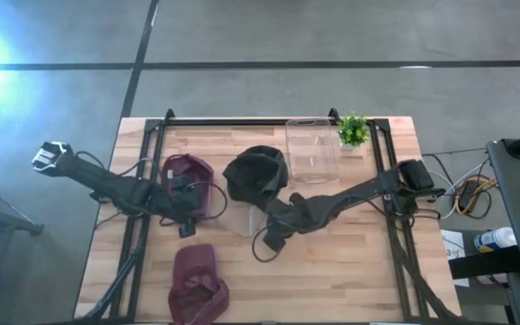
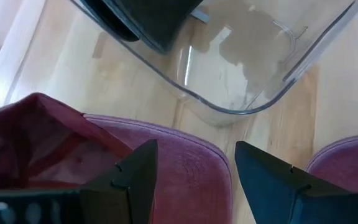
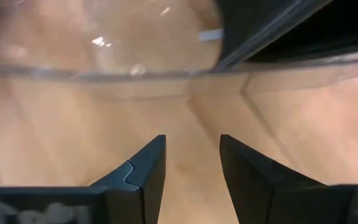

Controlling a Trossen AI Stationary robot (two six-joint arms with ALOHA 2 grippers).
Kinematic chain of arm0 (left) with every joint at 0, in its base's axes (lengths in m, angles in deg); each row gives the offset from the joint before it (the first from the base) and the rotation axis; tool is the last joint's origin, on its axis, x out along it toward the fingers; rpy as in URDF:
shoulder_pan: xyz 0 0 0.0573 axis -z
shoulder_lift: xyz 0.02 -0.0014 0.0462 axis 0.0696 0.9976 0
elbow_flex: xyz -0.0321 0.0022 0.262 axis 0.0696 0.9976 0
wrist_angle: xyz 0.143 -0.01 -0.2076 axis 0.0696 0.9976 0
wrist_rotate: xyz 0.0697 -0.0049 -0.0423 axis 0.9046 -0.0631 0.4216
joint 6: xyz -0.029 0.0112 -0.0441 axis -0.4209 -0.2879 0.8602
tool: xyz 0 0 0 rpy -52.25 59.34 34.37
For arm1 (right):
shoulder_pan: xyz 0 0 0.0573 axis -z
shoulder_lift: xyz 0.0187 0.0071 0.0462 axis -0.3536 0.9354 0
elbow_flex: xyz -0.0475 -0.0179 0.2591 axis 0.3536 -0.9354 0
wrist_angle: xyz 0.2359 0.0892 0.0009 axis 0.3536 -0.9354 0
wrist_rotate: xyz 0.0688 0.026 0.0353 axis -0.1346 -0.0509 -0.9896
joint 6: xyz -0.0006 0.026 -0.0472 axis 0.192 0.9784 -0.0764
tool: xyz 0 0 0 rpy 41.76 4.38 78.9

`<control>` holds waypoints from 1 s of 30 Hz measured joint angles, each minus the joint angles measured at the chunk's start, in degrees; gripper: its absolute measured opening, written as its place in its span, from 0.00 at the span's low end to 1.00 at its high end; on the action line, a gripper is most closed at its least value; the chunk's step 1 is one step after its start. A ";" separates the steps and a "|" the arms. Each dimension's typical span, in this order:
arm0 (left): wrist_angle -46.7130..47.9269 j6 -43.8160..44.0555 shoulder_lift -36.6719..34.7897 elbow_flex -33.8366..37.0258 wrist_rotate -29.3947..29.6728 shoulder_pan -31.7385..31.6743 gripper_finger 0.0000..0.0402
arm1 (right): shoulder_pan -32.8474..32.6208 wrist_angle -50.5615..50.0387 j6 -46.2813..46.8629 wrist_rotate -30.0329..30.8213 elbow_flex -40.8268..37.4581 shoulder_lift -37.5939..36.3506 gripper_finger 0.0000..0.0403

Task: Pick & Place hat
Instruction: Adjust the left transparent bin

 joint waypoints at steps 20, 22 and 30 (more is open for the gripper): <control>-17.36 -0.28 5.04 4.28 1.37 -0.53 0.52 | 9.55 2.82 -2.25 4.23 1.15 2.67 0.31; -18.41 -0.34 5.40 4.28 1.68 -0.80 0.52 | 10.42 3.25 -3.03 5.38 1.15 2.67 0.31; -20.72 -1.46 6.47 4.28 2.86 -0.94 0.52 | 13.94 4.08 -4.24 8.24 1.51 2.63 0.29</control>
